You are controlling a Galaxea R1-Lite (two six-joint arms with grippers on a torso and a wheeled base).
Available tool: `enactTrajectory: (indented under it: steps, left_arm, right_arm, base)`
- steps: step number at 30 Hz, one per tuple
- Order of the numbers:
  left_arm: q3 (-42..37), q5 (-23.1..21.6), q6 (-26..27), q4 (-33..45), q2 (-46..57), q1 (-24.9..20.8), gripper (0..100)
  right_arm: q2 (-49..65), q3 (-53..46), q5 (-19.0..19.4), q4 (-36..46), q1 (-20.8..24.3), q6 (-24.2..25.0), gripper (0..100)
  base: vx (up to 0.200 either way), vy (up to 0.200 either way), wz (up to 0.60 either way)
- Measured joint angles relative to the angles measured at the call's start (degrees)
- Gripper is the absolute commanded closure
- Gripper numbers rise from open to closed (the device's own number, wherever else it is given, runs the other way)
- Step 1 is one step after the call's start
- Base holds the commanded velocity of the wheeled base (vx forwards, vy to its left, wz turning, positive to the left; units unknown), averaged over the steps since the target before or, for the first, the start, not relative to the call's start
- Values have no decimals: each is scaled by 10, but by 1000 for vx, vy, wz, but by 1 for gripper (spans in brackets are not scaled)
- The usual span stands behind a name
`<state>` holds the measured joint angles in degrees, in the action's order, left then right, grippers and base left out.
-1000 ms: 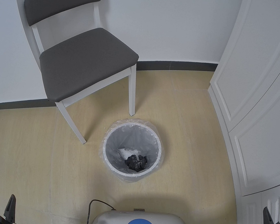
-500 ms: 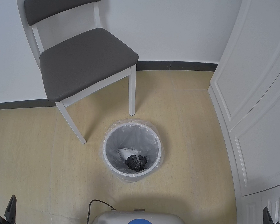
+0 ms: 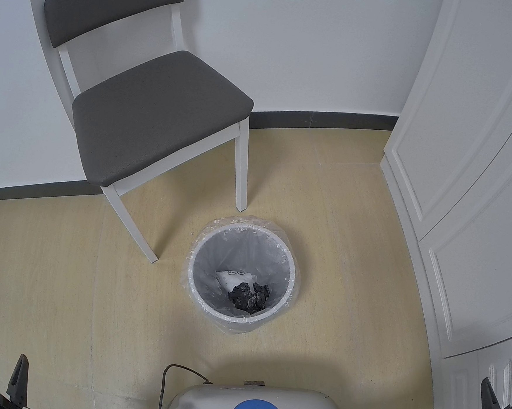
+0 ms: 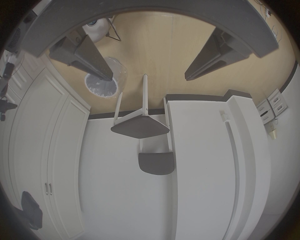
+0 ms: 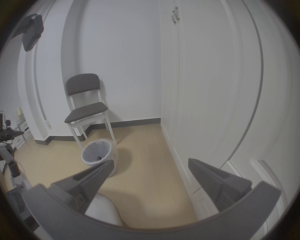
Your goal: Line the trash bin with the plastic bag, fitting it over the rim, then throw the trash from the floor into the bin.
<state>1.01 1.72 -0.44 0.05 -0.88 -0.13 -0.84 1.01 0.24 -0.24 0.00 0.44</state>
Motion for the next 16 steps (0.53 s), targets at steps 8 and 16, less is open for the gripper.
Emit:
enactTrajectory:
  steps: [8, 16]
  left_arm:
    - [0, 0, 0, 0, 0, 0, 0]
    - [0, 0, 0, 0, 0, 0, 0]
  right_arm:
    - [0, 0, 0, 0, 0, 0, 0]
    - [0, 0, 0, 0, 0, -1, 0]
  base:
    - [0, 0, 0]
    - [0, 0, 0]
